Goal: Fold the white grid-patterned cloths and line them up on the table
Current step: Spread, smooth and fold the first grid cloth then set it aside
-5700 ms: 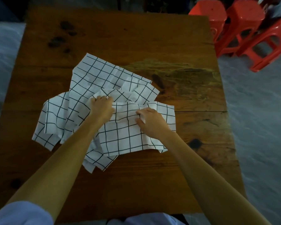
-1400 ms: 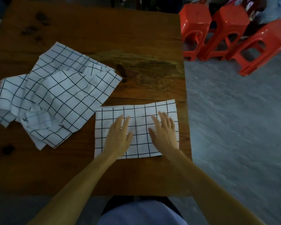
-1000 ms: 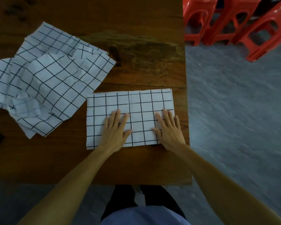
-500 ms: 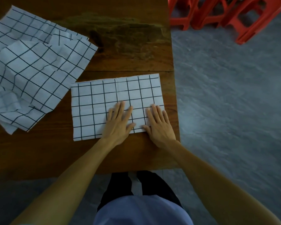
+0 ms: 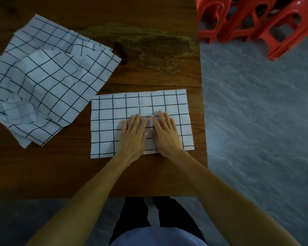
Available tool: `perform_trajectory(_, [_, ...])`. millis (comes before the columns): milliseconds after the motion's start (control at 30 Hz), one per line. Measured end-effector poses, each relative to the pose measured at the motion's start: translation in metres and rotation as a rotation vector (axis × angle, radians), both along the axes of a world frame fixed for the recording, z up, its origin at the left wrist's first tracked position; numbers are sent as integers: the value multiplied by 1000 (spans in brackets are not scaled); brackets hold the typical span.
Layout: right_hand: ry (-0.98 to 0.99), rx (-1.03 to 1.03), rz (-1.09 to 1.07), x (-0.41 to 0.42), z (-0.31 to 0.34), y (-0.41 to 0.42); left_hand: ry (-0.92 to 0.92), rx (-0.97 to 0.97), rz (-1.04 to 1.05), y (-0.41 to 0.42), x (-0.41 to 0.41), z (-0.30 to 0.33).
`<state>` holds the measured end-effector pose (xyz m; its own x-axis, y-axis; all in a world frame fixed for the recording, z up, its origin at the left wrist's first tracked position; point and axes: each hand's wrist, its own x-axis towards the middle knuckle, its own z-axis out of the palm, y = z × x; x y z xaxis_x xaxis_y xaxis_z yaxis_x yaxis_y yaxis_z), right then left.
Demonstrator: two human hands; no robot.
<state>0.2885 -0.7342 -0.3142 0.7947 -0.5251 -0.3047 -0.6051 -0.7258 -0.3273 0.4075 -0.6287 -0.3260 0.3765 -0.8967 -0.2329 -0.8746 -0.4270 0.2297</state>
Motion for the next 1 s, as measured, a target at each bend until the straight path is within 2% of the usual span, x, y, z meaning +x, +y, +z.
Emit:
perform_trajectory(100, [54, -31, -13, -1, -8, -5, -20, 24, 88, 9, 21, -5])
perform_trajectory(467, [123, -106, -20, -1, -13, -9, -45, 6, 89, 13, 40, -12])
perform_trajectory(1000, [86, -111, -12, 0, -16, -14, -65, 1, 101, 11, 40, -12])
